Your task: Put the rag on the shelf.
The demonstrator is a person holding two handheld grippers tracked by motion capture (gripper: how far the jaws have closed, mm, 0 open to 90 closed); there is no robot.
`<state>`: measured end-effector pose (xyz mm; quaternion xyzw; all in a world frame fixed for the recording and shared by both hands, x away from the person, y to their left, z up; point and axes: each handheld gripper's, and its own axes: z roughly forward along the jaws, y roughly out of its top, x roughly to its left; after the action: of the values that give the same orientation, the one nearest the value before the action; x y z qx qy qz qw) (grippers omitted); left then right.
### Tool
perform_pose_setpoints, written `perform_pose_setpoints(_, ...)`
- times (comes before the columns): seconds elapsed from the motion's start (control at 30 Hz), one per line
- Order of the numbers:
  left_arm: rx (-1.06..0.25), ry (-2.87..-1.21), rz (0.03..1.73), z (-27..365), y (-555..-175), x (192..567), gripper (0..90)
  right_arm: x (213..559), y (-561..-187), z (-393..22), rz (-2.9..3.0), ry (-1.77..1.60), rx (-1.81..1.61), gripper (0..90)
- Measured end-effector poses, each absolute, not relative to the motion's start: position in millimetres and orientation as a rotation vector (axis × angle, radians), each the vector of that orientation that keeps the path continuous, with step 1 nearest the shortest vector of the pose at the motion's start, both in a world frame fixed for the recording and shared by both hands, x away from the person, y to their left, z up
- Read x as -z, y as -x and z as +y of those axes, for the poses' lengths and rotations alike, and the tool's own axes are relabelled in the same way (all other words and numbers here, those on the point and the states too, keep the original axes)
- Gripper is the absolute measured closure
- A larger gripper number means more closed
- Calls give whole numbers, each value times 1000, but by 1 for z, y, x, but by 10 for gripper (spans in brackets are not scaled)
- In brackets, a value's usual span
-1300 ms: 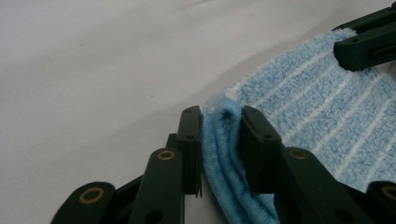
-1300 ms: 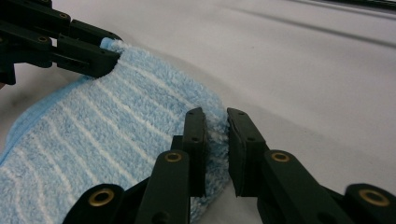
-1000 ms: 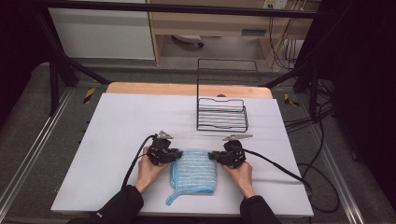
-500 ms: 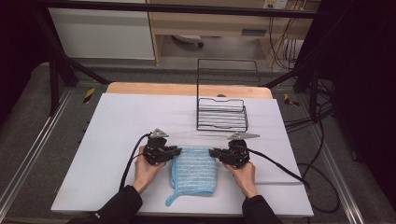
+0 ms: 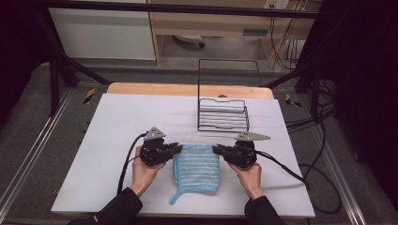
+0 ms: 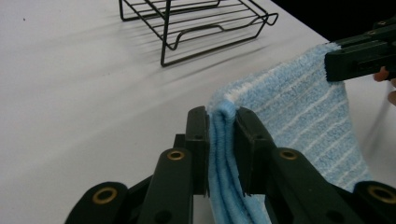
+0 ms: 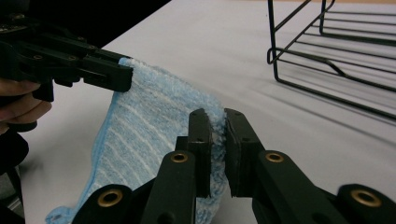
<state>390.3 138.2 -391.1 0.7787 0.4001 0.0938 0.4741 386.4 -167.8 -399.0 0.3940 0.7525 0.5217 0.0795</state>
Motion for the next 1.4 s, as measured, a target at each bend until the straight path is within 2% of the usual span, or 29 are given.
perform_pose_setpoints(0.73, -328, -1838, 889, 134, -367, 359, 777, 371, -373, -173, 2161, -1042, -1589, 830)
perform_pose_setpoints(1.4, -389, -1759, 824, 131, -361, 330, 780, 337, -359, -178, 2044, -944, -1621, 832)
